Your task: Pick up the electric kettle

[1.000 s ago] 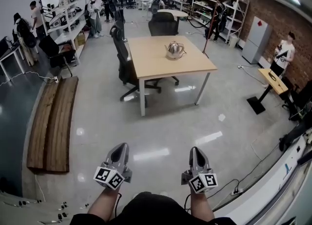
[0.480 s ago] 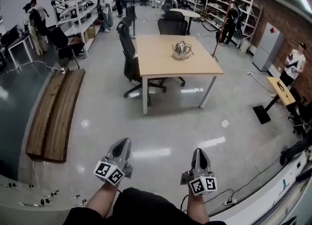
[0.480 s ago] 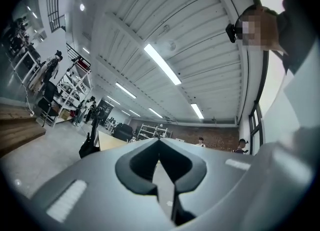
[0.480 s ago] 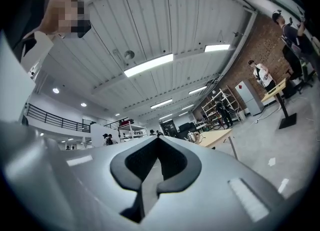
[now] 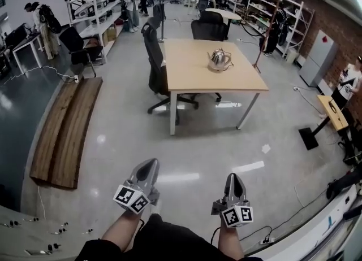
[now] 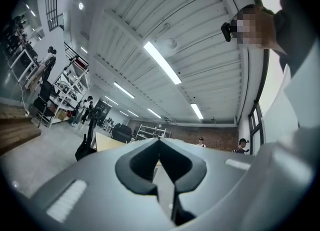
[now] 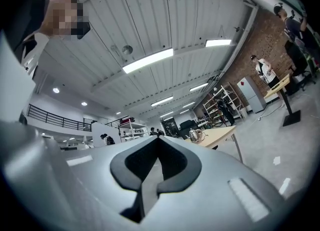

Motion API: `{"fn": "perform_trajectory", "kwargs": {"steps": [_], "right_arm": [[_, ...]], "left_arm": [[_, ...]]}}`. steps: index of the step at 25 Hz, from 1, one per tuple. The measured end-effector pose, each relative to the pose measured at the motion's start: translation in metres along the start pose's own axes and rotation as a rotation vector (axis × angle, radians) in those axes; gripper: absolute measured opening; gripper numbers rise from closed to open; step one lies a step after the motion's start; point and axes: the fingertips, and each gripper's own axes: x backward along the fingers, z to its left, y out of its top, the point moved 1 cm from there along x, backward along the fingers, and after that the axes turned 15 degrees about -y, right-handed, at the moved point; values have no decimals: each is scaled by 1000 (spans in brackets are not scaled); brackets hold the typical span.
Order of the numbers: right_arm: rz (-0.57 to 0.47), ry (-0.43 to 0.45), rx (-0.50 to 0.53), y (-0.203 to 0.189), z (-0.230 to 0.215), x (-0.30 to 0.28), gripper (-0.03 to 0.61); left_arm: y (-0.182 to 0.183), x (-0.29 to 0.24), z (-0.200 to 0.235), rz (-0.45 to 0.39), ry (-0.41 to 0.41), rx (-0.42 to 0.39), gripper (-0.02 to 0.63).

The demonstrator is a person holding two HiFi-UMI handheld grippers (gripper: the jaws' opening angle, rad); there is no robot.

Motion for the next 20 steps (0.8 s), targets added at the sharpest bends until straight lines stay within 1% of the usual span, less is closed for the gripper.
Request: {"fn": "perform_trajectory", "kwargs": {"steps": [4, 10, 14, 20], "right_arm": [[-10, 8, 19, 0, 16, -32, 2], [-14, 4, 58, -5, 34, -80, 2], [-17, -11, 58, -15, 43, -111, 2], [-19, -24, 64, -24, 62, -146, 2]], "left_arm": [[6, -14, 39, -9, -3, -2, -2], [16, -42, 87, -27, -49, 2, -2], [20, -54, 119, -15, -70, -10, -2], [25, -56, 161, -3, -76, 4, -2]]}}
